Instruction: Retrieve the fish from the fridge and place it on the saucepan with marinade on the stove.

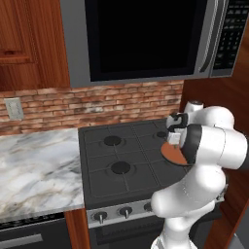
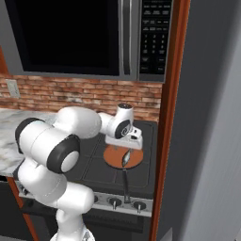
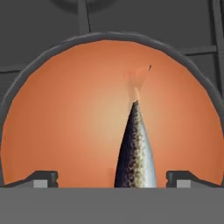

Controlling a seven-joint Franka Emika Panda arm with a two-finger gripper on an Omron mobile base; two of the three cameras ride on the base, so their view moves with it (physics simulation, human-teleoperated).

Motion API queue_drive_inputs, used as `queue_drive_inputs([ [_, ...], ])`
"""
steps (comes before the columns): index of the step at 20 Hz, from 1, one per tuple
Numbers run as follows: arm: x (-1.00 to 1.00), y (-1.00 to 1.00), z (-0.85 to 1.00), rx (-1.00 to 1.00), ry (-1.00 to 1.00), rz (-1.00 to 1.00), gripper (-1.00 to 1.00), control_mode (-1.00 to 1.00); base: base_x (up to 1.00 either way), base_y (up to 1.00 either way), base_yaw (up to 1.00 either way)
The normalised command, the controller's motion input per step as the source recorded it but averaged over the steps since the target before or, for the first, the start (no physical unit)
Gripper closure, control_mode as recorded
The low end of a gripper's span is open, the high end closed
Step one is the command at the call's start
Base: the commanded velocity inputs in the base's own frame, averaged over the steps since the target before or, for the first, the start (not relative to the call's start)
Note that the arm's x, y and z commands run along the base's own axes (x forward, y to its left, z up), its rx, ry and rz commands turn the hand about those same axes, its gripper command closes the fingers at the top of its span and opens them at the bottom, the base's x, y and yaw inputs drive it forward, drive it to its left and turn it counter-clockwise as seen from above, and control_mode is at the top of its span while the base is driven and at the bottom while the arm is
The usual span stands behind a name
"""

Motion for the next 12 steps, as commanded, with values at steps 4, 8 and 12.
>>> queue_drive_inputs([
  [4, -0.24, 0.22, 0.31, -0.04, -0.16, 0.00, -1.00, -1.00, 0.00, 0.00, 0.00],
  [8, -0.39, 0.23, 0.27, -0.05, -0.15, 0.00, -1.00, -1.00, 0.00, 0.00, 0.00],
  [12, -0.58, 0.14, 0.38, -0.05, -0.11, 0.00, -1.00, -1.00, 0.00, 0.00, 0.00],
])
